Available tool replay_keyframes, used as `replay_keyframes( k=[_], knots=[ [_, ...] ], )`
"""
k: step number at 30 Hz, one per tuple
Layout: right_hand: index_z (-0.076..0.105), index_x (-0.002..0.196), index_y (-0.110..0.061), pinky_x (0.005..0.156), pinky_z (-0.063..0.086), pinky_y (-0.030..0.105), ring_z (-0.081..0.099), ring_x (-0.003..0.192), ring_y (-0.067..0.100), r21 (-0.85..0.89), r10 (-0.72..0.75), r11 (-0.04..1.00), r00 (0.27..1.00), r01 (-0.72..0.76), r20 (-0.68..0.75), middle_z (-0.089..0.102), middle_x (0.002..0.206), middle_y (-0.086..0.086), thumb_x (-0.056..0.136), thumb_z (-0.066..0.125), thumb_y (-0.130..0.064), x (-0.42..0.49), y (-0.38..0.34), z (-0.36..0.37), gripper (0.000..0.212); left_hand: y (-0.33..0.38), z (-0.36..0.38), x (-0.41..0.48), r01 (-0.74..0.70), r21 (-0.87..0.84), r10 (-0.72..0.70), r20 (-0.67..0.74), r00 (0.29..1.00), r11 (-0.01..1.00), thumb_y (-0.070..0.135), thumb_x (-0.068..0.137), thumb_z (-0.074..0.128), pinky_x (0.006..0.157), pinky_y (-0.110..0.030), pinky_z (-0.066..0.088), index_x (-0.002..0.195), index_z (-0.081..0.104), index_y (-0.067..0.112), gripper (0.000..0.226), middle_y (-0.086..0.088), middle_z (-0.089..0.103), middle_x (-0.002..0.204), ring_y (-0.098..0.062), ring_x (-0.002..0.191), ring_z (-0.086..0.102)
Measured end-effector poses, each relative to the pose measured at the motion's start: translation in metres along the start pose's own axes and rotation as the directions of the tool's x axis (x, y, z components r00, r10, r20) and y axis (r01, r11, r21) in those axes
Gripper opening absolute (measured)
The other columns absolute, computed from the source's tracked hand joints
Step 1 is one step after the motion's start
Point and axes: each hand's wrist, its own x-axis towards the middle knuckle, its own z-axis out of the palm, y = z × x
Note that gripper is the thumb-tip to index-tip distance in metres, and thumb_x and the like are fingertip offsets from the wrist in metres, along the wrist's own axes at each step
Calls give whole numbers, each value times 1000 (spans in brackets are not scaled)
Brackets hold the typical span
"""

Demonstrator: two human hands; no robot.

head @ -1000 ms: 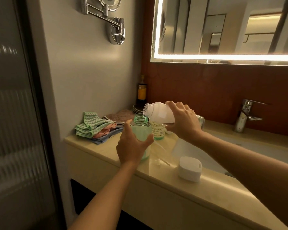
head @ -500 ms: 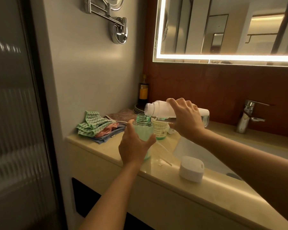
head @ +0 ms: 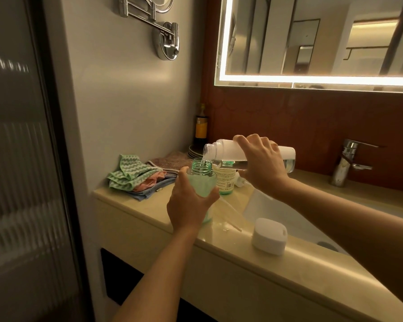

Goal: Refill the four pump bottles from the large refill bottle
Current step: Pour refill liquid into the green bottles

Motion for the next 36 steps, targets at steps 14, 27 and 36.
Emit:
replay_keyframes(
  k=[14, 27, 36],
  knots=[
    [38, 131, -19, 98, 36, 43, 47, 109, 28, -17, -7, 1000, 1000, 7, -3, 50, 121, 10, 77, 71, -24, 0, 1, 1, 64, -1, 0, 0, -1, 4, 1, -5, 1000, 1000, 58, 69, 68, 74, -26, 43, 135, 29, 21, 86, -3, 52, 127, -19, 108, 54],
    [39, 132, -19, 98, 36, 43, 47, 109, 28, -25, -13, 1000, 1000, 13, -2, 50, 122, 10, 77, 71, -23, -1, 1, 0, 64, -1, 0, 0, 0, 3, 0, -8, 1000, 1000, 59, 69, 68, 75, -27, 46, 136, 29, 21, 87, -3, 51, 129, -19, 109, 54],
    [40, 131, -18, 97, 37, 44, 48, 108, 29, -27, -15, 1000, 1000, 14, -12, 51, 121, 11, 76, 72, -21, -1, 1, 0, 64, -1, 0, -1, -6, -3, 6, -14, 1000, 1000, 59, 68, 69, 76, -29, 48, 135, 29, 21, 87, -2, 52, 128, -19, 108, 55]
  ],
)
